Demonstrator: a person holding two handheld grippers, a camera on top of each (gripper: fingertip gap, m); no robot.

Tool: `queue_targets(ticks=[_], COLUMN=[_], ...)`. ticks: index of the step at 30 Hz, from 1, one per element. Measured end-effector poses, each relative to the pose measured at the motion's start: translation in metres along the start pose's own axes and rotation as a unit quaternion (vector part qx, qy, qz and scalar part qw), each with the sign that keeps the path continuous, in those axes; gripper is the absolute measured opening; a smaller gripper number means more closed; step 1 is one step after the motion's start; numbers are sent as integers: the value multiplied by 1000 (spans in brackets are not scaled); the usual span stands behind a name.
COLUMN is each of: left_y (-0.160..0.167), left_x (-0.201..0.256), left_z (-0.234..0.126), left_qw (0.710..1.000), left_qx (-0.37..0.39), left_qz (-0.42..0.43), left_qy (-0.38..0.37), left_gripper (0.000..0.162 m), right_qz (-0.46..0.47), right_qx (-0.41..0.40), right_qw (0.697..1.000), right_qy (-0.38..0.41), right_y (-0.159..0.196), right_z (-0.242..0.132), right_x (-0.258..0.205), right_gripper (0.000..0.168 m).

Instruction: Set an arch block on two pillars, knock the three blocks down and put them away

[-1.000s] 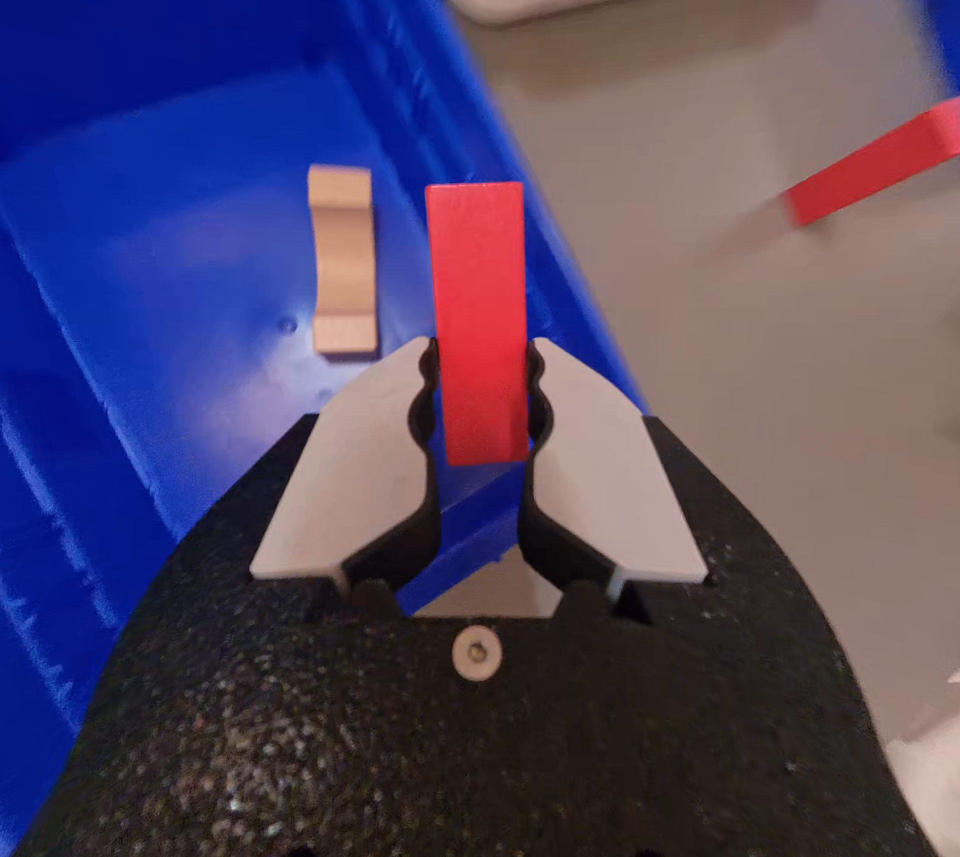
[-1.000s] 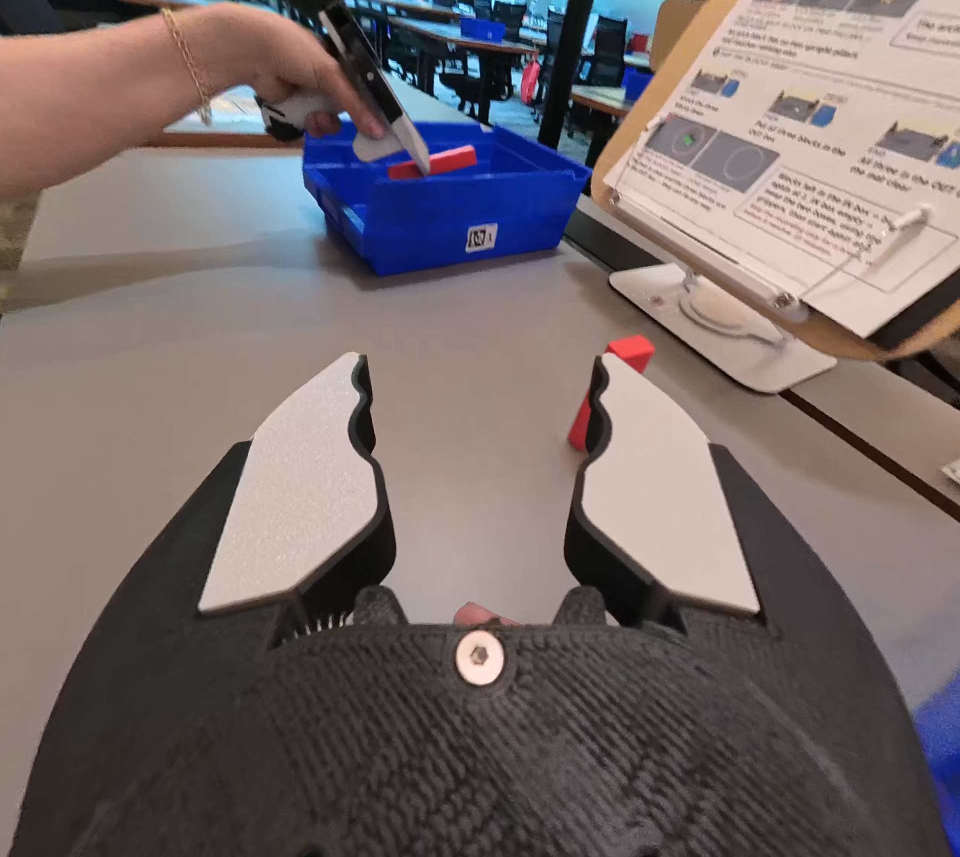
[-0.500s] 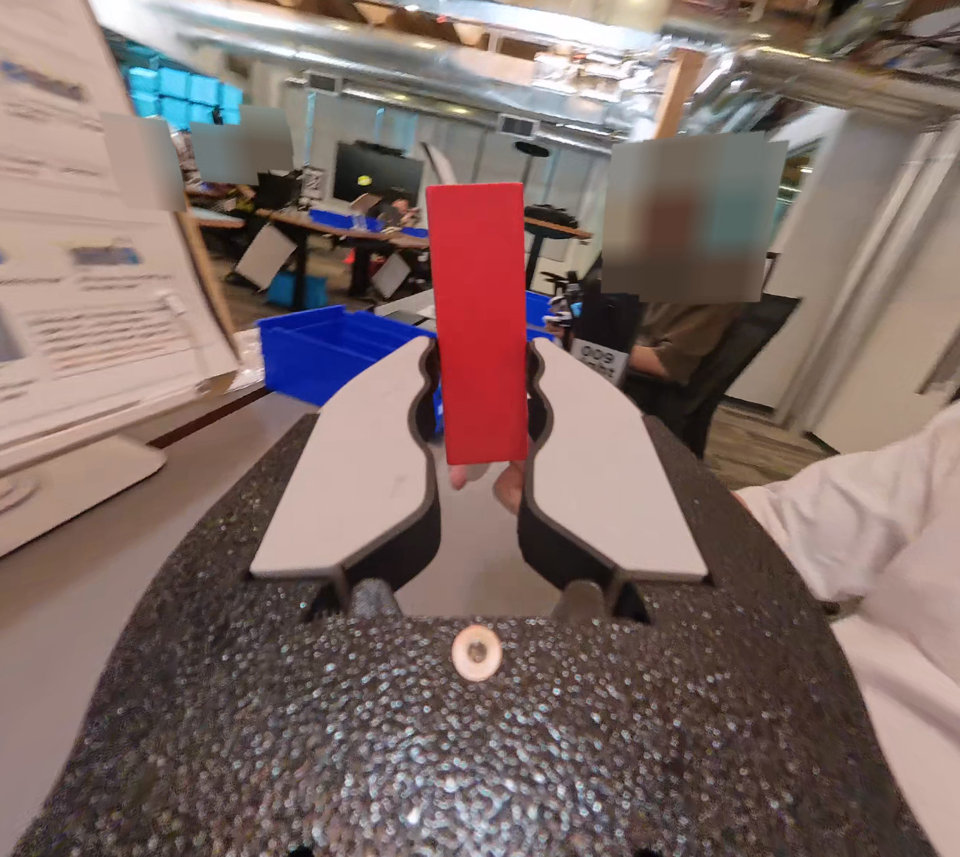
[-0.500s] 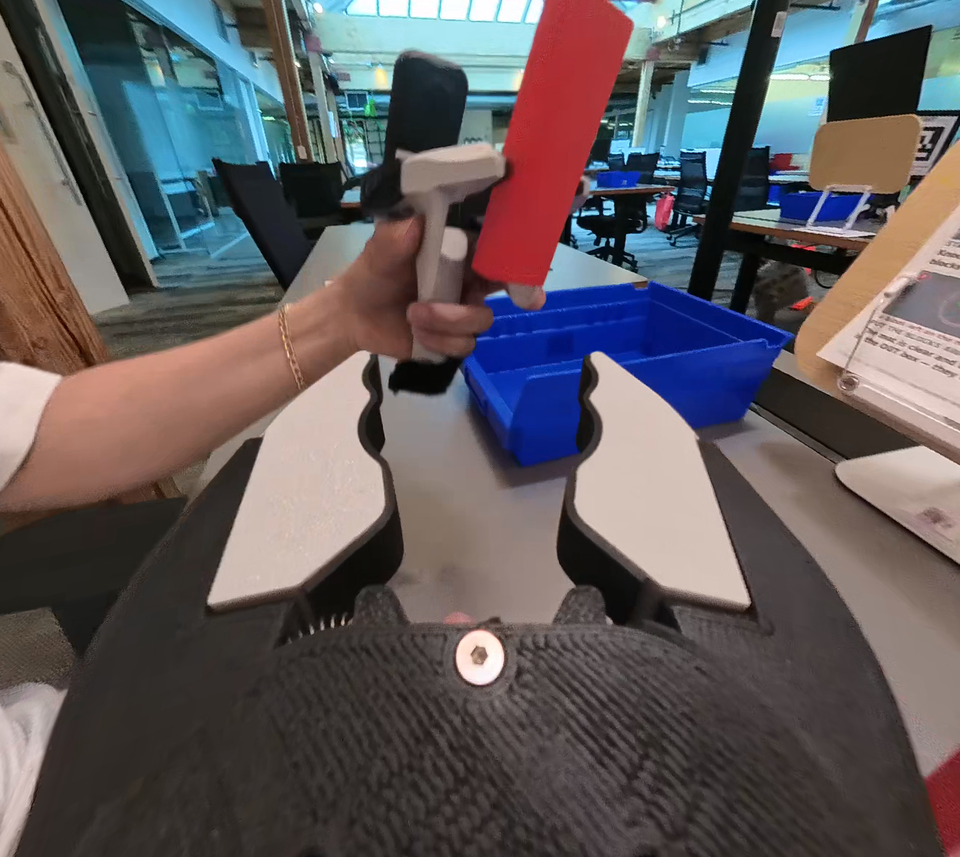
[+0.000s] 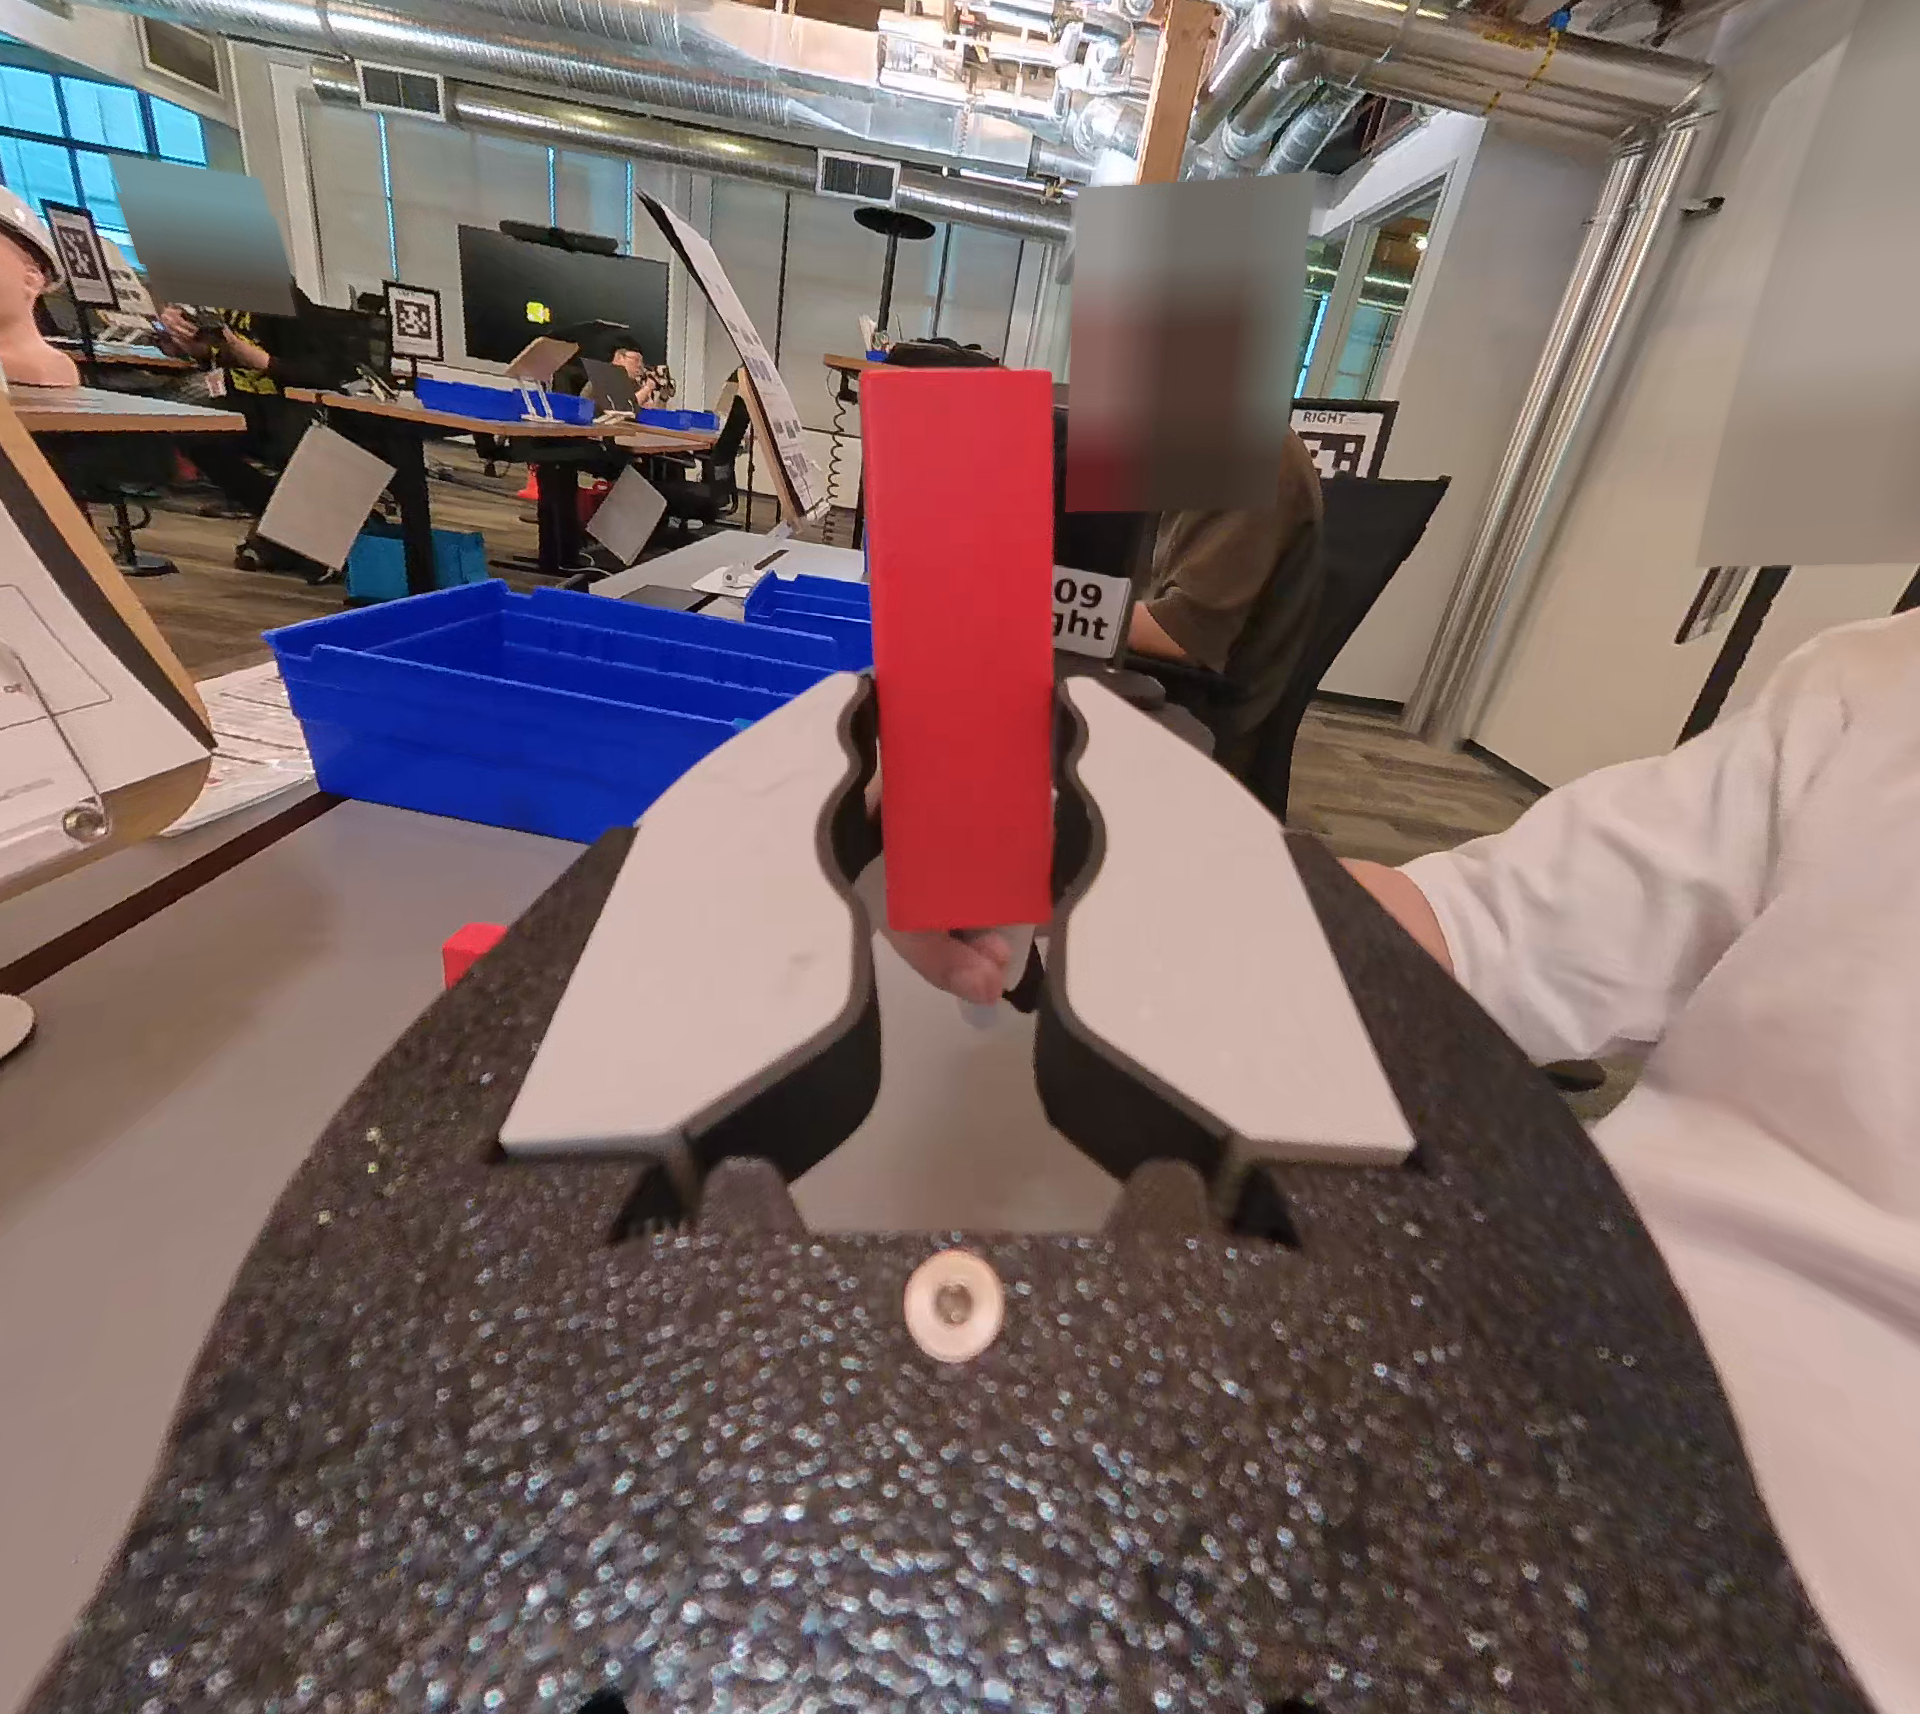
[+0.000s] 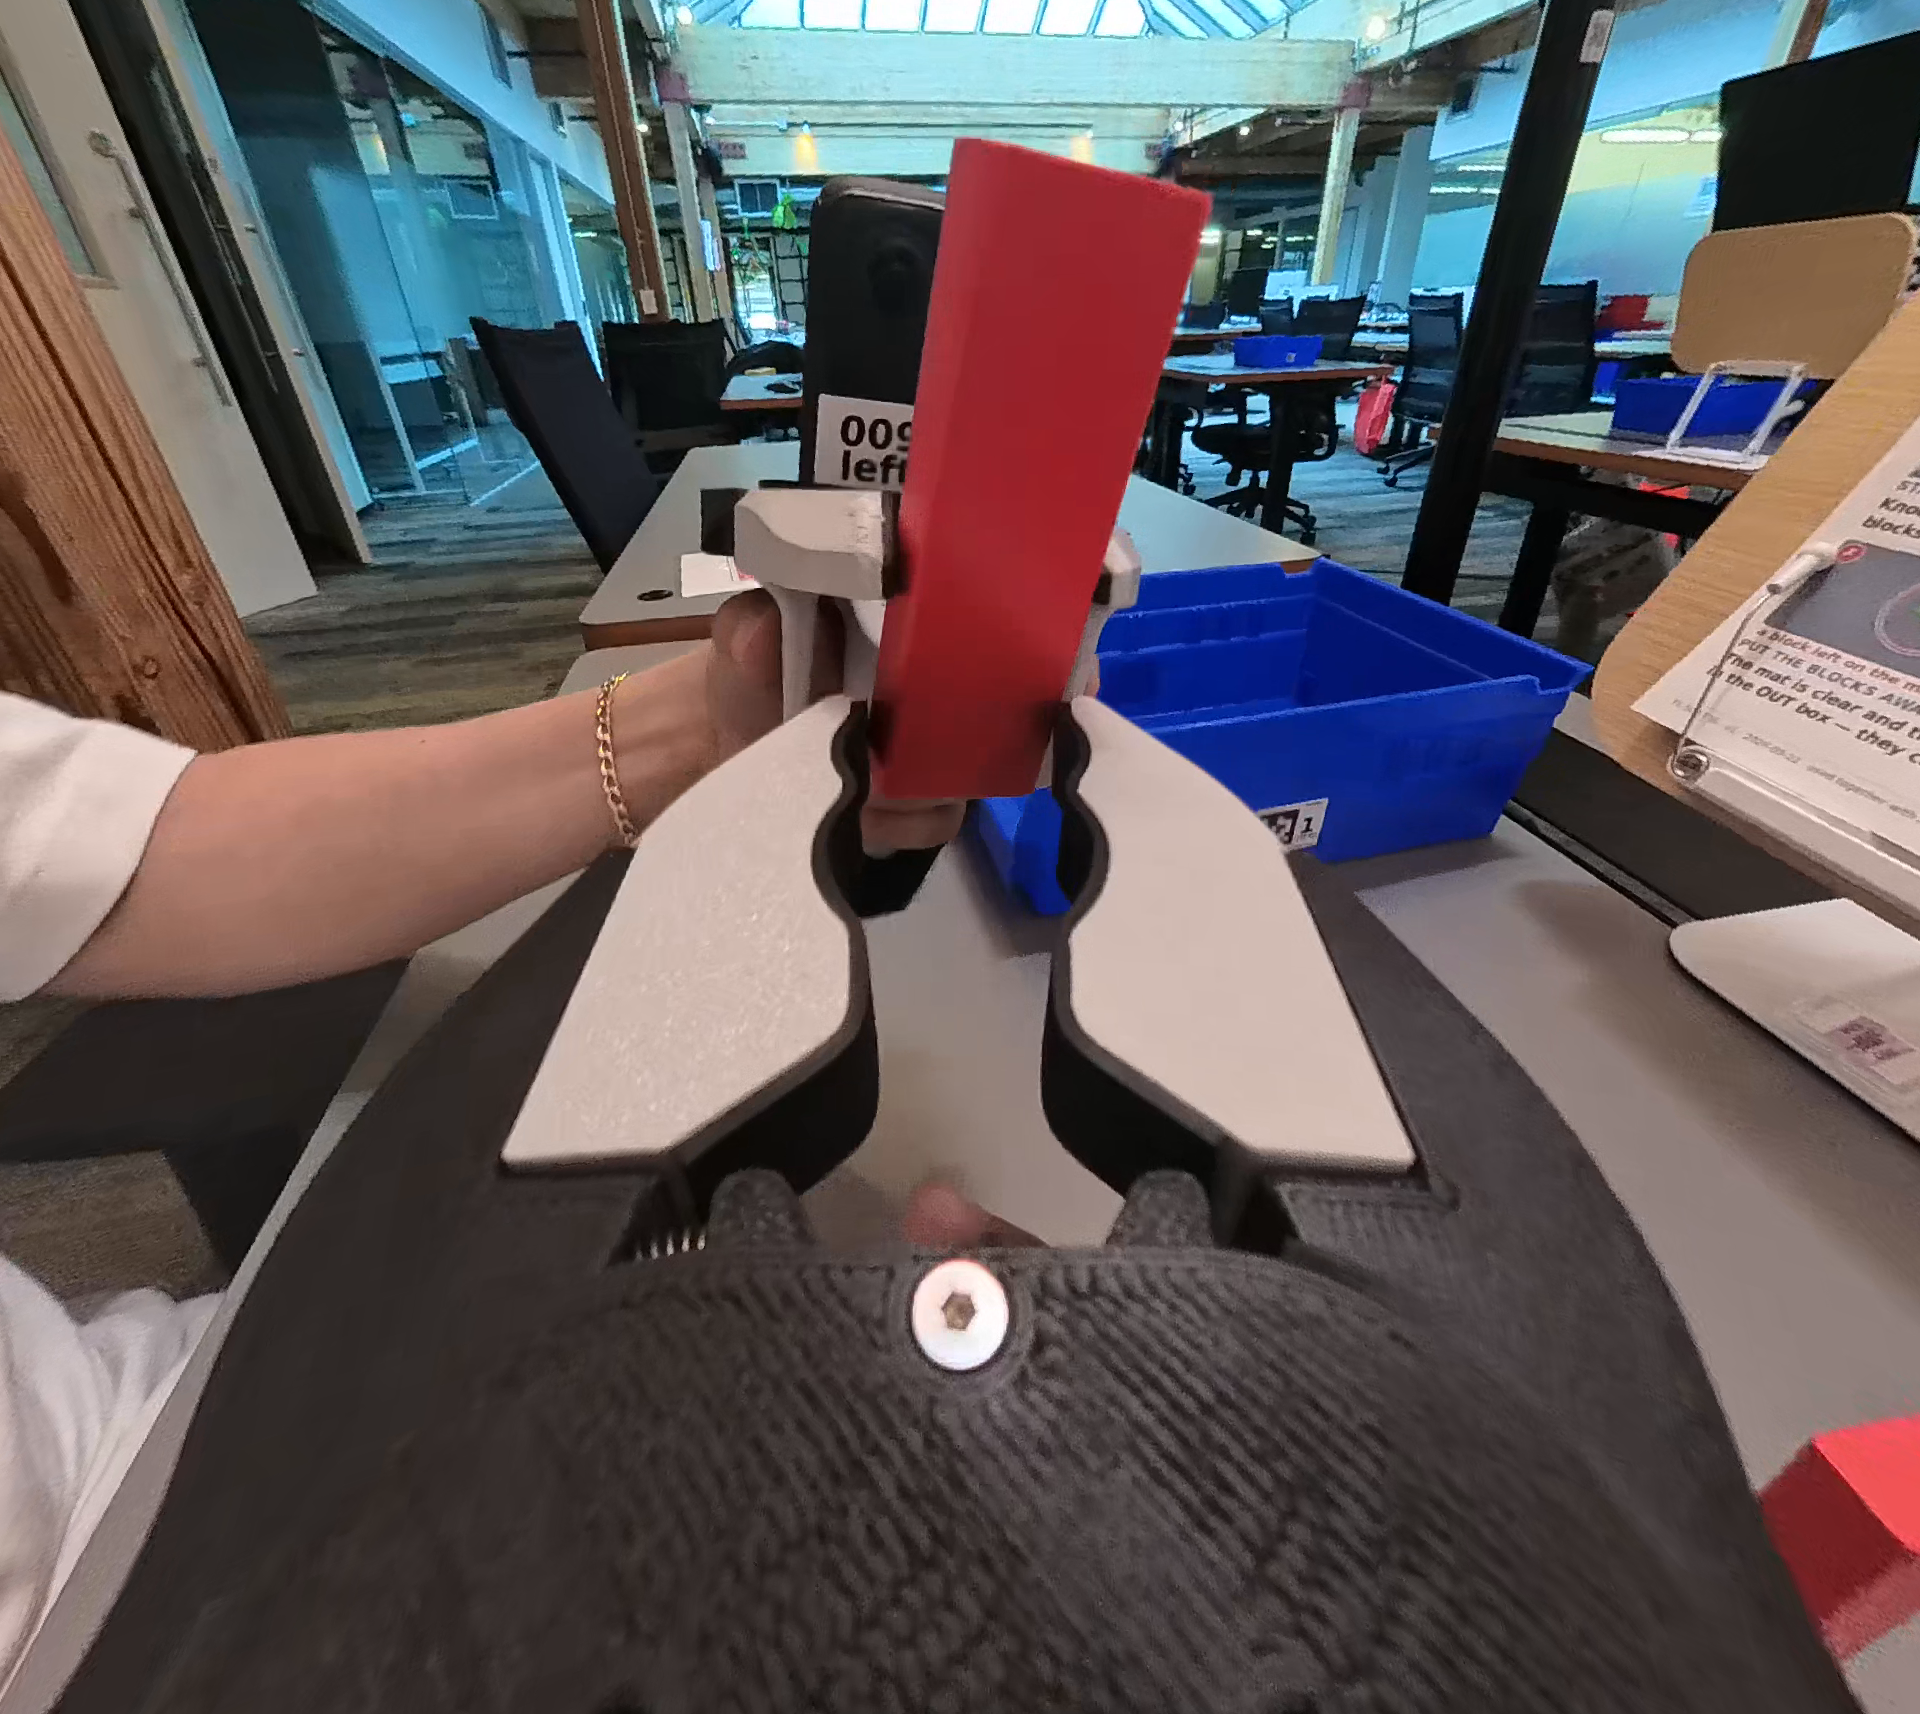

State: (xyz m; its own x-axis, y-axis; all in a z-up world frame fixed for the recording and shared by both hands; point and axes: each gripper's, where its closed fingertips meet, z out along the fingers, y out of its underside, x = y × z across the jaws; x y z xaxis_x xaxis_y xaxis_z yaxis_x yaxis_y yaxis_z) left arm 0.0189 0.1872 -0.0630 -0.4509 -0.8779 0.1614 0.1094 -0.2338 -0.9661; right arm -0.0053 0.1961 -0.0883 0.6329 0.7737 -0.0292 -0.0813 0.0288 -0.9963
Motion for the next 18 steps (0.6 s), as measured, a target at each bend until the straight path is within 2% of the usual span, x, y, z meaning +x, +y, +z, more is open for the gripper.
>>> queue_targets(ticks=[4, 7, 9, 13, 18], left_y=[6, -7, -8, 4, 14], left_x=[-6, -10, -15, -16, -14], left_z=[1, 2, 3, 6, 11], left_qw=[999, 996, 990, 975, 962], left_qx=[-43, -64, -108, -199, -243], left_qz=[20, 49, 69, 87, 119], left_qy=[-26, -48, -62, -46, -27], left_gripper=[33, 35, 36, 40, 35], right_qz=[-25, -32, -33, -49, -61], right_qx=[-36, -48, -53, -75, -100], right_qw=[999, 998, 997, 995, 992], right_qy=[26, 39, 38, 33, 36], right_y=[11, 19, 23, 33, 43], right_z=[-10, -17, -19, -23, -26], right_x=[10, 15, 16, 16, 18], right_gripper=[33, 33, 33, 33, 33])
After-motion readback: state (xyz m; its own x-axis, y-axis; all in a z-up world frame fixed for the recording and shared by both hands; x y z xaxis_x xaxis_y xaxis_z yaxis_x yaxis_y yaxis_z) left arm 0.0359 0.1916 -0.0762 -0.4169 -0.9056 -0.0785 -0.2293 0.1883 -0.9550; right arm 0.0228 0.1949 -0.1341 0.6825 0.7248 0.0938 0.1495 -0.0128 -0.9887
